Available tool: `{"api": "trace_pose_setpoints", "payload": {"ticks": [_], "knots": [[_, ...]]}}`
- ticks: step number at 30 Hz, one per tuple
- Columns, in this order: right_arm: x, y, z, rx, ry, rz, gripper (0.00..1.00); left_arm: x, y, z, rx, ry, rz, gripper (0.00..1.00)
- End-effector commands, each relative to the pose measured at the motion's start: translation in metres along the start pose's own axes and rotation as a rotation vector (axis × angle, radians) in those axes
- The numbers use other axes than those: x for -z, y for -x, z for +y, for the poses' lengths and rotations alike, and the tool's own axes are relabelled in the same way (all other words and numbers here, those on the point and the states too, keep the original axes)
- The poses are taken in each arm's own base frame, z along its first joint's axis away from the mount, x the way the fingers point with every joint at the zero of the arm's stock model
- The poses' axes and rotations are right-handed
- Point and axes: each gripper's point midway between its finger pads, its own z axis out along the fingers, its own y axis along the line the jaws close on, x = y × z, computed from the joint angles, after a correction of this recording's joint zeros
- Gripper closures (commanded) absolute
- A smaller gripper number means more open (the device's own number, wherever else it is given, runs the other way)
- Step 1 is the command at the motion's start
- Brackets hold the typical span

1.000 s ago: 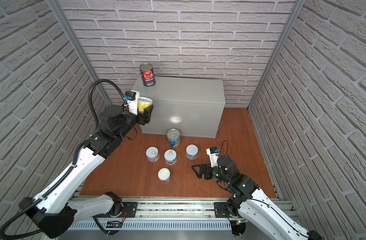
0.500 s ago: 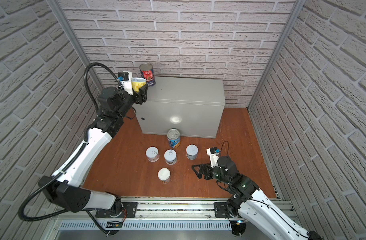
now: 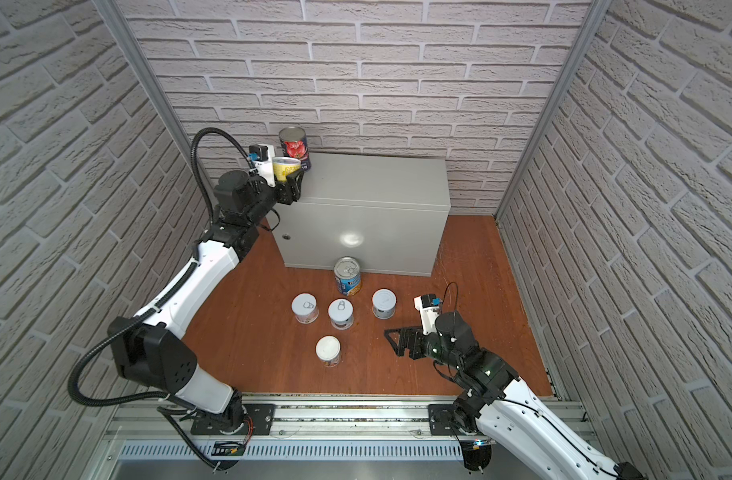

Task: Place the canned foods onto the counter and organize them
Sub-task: 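Raise the yellow can over the cabinet top with the left gripper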

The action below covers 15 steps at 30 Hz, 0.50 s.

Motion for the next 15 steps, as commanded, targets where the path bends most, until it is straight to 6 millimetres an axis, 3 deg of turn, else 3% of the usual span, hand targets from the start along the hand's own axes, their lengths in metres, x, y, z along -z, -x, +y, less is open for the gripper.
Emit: {"api": "trace_pose_setpoints", "payload": {"ticks": [1,15], "knots": [[0.0,0.007,0.002,0.034,-0.006,-0.02,0.05,0.003,0.042,0.002,-0.011,-0.028,-0.186,0.42],[0.008,0.012,-0.017,0.075,-0.142,-0.025,0.05,-0.02,-0.008,0.014,-0.01,-0.033,-0.128,0.4]]}}
